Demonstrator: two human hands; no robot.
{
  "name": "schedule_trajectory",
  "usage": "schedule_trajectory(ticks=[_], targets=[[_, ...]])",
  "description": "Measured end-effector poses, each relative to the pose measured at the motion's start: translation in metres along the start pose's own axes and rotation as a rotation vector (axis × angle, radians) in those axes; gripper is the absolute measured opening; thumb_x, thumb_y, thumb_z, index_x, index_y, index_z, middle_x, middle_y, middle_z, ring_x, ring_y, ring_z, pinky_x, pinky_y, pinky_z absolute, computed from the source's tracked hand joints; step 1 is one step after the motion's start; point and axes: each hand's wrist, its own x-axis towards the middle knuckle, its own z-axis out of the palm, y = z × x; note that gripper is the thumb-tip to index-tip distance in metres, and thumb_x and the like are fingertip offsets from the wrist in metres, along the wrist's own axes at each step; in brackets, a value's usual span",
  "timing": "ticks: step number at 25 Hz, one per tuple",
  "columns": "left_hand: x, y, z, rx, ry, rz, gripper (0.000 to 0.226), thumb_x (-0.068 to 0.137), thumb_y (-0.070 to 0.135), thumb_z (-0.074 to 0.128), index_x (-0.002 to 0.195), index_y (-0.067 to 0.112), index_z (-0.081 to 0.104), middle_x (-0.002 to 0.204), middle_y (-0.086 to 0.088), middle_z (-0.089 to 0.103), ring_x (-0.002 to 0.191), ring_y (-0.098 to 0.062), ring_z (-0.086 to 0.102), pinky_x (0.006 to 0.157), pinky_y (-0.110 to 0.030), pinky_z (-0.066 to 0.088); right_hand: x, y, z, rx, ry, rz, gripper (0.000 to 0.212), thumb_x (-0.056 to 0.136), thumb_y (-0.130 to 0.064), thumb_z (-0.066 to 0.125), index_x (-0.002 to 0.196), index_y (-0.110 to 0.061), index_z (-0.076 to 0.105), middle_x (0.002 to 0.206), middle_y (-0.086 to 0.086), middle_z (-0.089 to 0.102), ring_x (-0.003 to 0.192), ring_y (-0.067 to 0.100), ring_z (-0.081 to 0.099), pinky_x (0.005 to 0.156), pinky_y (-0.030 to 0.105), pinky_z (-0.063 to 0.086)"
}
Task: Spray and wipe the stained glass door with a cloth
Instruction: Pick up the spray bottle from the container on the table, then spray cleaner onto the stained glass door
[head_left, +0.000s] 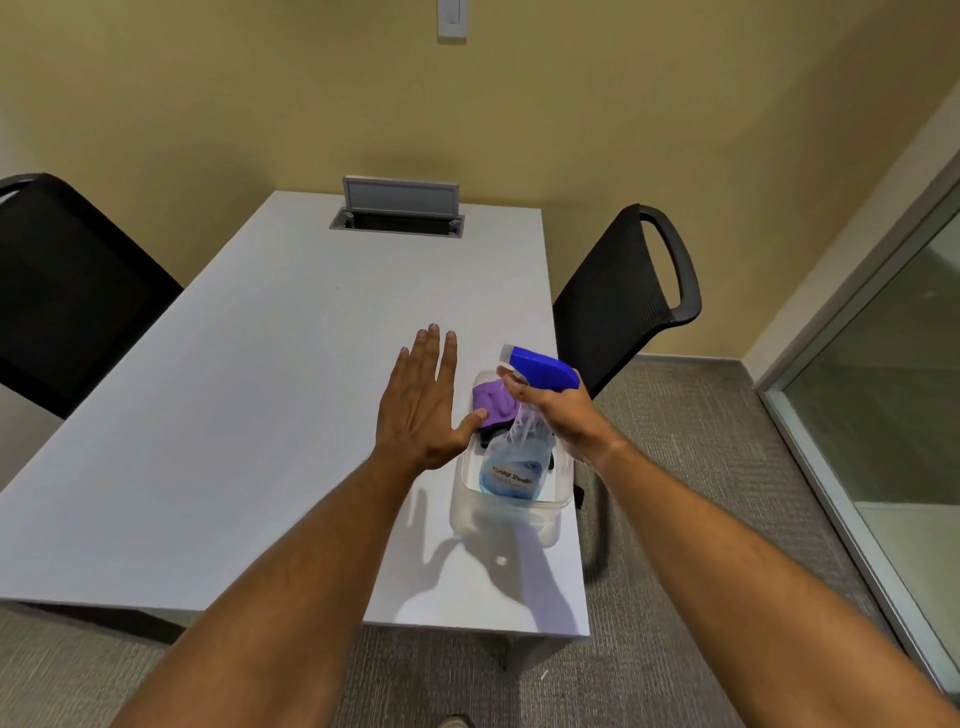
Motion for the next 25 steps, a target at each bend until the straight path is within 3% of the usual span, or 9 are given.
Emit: schedule_trajectory(ticks=[3, 4, 7, 12, 14, 16, 20, 25], targets=[[0.016, 0.012, -0.015, -0.017, 0.039, 0.049, 0.101, 0.080, 0.079, 0.025, 0.155, 0.022, -0.012, 0.165, -0.008, -0.014, 0.153, -0.025, -0.011, 0.122, -0.039, -0.009, 0.000, -0.032, -0.015, 0.000, 0.023, -0.054, 0.076, 0.068, -0.036, 0.082, 0.133, -0.010, 0.053, 0.124, 0.012, 0.065, 0.115, 0.025, 0.062, 0.096, 0.039, 0.052], [0.023, 0.017, -0.021, -0.023, 0.054, 0.073, 0.102, 0.079, 0.080, 0.025, 0.155, 0.023, -0.012, 0.165, -0.007, -0.013, 0.153, -0.025, -0.010, 0.122, -0.039, -0.009, -0.001, -0.043, -0.021, 0.003, 0.039, -0.069, 0.077, 0.068, -0.036, 0.082, 0.133, -0.009, 0.052, 0.125, 0.013, 0.064, 0.115, 0.026, 0.062, 0.097, 0.039, 0.051], [0.048, 0.039, -0.045, -0.008, 0.121, 0.167, 0.103, 0.079, 0.080, 0.025, 0.156, 0.020, -0.008, 0.165, -0.009, -0.011, 0.153, -0.026, -0.008, 0.121, -0.039, -0.009, -0.007, -0.073, -0.041, -0.028, 0.124, -0.136, 0.073, 0.075, -0.035, 0.082, 0.133, -0.008, 0.049, 0.120, 0.014, 0.066, 0.111, 0.025, 0.065, 0.084, 0.031, 0.051], [0.084, 0.088, -0.091, -0.016, 0.252, 0.326, 0.102, 0.082, 0.075, 0.023, 0.157, 0.011, -0.007, 0.165, -0.016, -0.006, 0.153, -0.028, -0.005, 0.124, -0.042, -0.001, -0.033, -0.126, -0.080, -0.034, 0.185, -0.256, 0.054, 0.080, -0.028, 0.079, 0.125, -0.006, 0.058, 0.117, 0.014, 0.069, 0.108, 0.022, 0.067, 0.096, 0.036, 0.051], [0.093, 0.112, -0.106, -0.044, 0.282, 0.385, 0.102, 0.083, 0.072, 0.028, 0.157, 0.010, -0.006, 0.165, -0.016, -0.005, 0.153, -0.028, -0.004, 0.125, -0.043, 0.002, -0.047, -0.143, -0.099, -0.003, 0.253, -0.327, 0.046, 0.081, -0.020, 0.079, 0.119, -0.002, 0.061, 0.116, 0.019, 0.069, 0.105, 0.023, 0.069, 0.096, 0.034, 0.053], [0.099, 0.140, -0.119, -0.074, 0.308, 0.455, 0.103, 0.082, 0.073, 0.027, 0.157, 0.009, -0.004, 0.165, -0.017, -0.003, 0.153, -0.028, -0.003, 0.125, -0.043, 0.003, -0.064, -0.157, -0.122, 0.036, 0.301, -0.384, 0.036, 0.082, -0.012, 0.076, 0.116, -0.009, 0.064, 0.113, 0.011, 0.073, 0.105, 0.017, 0.070, 0.092, 0.029, 0.056], [0.104, 0.207, -0.136, -0.109, 0.333, 0.586, 0.103, 0.084, 0.072, 0.031, 0.157, 0.008, -0.004, 0.165, -0.018, -0.004, 0.153, -0.029, -0.004, 0.125, -0.045, 0.004, -0.105, -0.178, -0.172, 0.002, 0.428, -0.438, 0.047, 0.087, -0.005, 0.068, 0.132, -0.012, 0.056, 0.115, 0.000, 0.073, 0.109, 0.011, 0.068, 0.088, 0.025, 0.056], [0.097, 0.305, -0.151, -0.109, 0.371, 0.710, 0.103, 0.084, 0.074, 0.024, 0.156, 0.008, -0.010, 0.164, -0.018, -0.009, 0.153, -0.028, -0.008, 0.125, -0.043, 0.000, -0.177, -0.191, -0.247, -0.062, 0.594, -0.471, 0.038, 0.086, -0.006, 0.068, 0.123, -0.014, 0.062, 0.111, 0.001, 0.074, 0.104, 0.011, 0.069, 0.075, 0.020, 0.056]])
